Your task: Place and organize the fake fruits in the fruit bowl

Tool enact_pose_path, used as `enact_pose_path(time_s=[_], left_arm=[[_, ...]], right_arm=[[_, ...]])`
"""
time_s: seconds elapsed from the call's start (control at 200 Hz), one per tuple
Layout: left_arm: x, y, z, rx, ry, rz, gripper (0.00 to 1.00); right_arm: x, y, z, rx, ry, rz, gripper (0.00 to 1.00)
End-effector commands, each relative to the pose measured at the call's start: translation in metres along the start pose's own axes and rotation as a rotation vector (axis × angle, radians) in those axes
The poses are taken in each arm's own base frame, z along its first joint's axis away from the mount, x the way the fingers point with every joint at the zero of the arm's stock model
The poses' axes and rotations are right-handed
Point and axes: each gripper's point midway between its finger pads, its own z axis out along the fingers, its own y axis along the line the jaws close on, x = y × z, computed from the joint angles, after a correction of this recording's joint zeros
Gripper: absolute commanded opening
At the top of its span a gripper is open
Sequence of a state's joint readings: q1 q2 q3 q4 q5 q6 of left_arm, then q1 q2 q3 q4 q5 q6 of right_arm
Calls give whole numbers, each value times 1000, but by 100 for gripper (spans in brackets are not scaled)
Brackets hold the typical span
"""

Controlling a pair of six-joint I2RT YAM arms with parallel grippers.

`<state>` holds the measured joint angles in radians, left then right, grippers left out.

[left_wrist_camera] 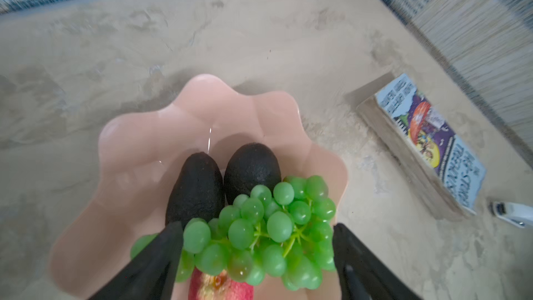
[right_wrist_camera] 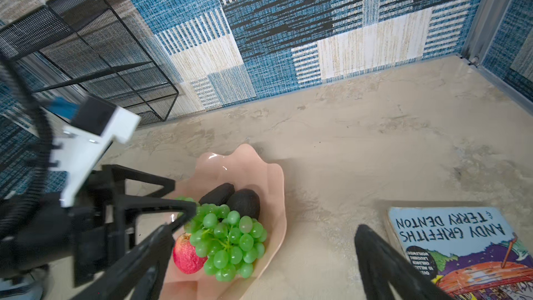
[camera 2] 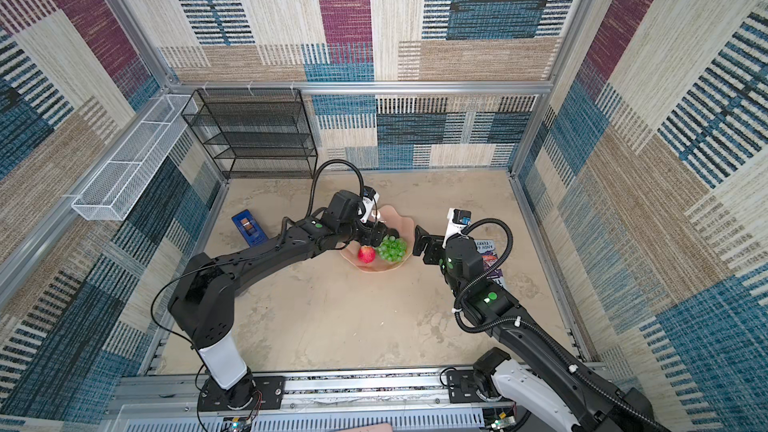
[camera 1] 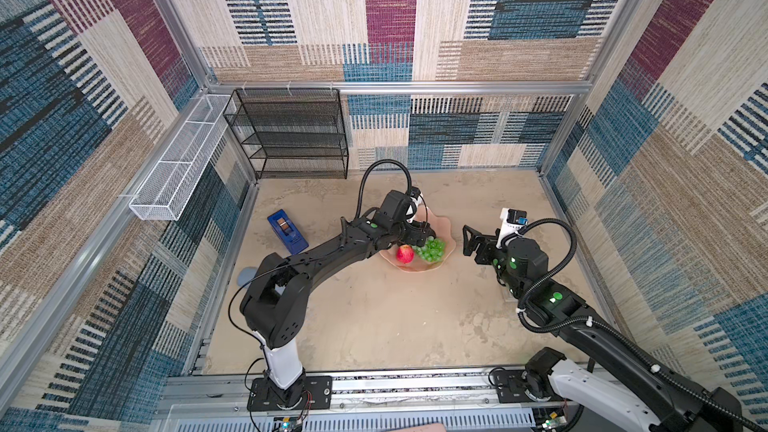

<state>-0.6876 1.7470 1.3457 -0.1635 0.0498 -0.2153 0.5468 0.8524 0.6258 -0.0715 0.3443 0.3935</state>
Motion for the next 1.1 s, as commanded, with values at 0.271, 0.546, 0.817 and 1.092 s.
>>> enact_pose_path(time_s=[0.271, 0.546, 0.817, 1.092], left_arm=[[-24, 104, -171, -489, -451, 33, 98], [94, 211, -212, -967, -493, 18, 99], [134, 266, -178, -874, -433, -86, 99], [153, 300, -149, -811, -381, -156, 99]], right_arm=[[-17, -65, 34, 137, -99, -24, 100], [1, -152, 60, 436, -146, -101, 100], [15, -184, 51, 481, -261, -144, 100], [31, -154, 65, 243, -287, -277, 100]])
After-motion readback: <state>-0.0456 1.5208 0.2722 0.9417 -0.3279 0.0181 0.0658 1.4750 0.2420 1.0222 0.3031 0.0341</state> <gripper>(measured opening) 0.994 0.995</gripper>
